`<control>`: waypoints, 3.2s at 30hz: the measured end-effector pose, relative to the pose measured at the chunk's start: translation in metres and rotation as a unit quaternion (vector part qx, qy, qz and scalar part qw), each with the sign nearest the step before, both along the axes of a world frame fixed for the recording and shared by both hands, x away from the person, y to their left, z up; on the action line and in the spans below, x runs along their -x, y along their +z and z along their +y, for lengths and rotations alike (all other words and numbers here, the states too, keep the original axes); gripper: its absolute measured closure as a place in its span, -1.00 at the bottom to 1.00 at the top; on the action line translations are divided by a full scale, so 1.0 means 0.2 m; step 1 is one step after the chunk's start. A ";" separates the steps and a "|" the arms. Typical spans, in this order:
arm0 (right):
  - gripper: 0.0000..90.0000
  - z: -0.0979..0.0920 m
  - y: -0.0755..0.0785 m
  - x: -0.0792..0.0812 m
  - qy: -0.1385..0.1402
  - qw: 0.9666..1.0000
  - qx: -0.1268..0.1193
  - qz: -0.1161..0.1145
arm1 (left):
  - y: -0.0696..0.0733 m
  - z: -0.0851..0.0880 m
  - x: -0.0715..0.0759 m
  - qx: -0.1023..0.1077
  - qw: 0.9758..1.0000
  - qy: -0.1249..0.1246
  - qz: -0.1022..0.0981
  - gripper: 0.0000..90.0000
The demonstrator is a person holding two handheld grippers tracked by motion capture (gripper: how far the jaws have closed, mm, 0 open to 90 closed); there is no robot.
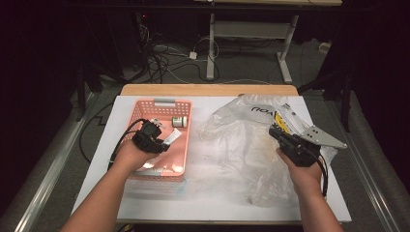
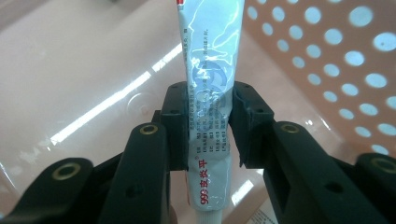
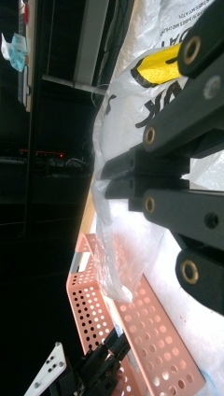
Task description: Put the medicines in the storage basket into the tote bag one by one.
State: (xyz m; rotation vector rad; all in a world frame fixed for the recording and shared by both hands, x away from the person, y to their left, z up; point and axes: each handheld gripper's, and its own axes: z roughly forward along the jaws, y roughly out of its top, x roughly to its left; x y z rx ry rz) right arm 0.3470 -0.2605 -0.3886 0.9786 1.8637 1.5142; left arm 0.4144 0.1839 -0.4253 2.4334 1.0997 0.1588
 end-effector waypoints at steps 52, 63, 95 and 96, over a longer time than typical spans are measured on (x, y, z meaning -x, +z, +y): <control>1.00 0.02 0.00 0.02 0.009 1.000 0.003 -0.005 | 0.01 0.06 0.48 0.187 0.963 0.051 -0.187 0.50; 1.00 0.02 0.01 0.02 0.011 1.000 0.006 -0.008 | 0.04 0.04 0.47 0.198 0.958 0.060 -0.196 0.50; 1.00 0.02 0.01 0.02 0.013 1.000 0.003 -0.011 | 0.18 -0.15 0.53 0.261 0.941 -0.009 -0.215 0.50; 1.00 0.02 0.01 0.02 0.012 1.000 0.002 -0.010 | 0.18 -0.16 0.54 0.260 0.941 -0.013 -0.216 0.50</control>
